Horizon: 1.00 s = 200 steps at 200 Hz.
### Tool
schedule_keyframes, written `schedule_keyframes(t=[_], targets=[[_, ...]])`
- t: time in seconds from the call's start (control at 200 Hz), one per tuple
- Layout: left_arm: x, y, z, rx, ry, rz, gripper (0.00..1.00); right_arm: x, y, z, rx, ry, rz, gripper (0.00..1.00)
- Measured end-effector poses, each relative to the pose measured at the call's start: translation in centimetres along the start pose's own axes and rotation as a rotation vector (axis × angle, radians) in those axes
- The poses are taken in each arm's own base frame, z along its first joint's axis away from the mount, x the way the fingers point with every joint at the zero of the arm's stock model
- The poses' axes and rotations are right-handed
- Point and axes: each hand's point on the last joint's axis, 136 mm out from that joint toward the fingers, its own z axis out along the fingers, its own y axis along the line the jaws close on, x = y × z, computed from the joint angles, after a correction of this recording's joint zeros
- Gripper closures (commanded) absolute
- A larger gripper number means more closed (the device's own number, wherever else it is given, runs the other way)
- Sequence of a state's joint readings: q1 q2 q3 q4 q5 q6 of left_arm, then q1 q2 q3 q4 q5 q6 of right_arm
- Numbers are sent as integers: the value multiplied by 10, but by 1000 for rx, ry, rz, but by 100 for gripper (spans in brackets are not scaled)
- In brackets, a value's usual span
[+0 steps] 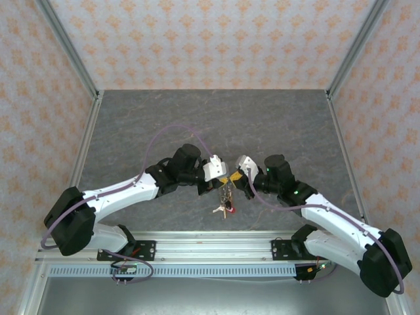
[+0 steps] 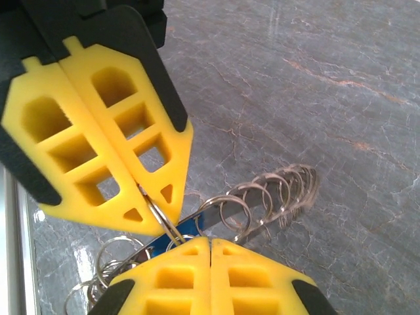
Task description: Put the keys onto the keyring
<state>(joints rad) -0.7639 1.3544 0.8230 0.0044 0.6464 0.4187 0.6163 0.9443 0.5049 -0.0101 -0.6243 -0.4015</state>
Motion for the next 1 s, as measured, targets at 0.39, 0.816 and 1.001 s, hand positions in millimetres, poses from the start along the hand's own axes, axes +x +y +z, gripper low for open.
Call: schedule_keyframes(t=[0.39,0.816,1.001], targets=[[0,1,1,-6,-15,-18,100,2,-5,1,27,-5,35,87],[-8,0,-3,-6,-40,-5,100,-13,8,-23,4,-15,-130,79],[-10,-3,-4,11,-48,-3,100,-10,10,-15,-32,9,-164,80]])
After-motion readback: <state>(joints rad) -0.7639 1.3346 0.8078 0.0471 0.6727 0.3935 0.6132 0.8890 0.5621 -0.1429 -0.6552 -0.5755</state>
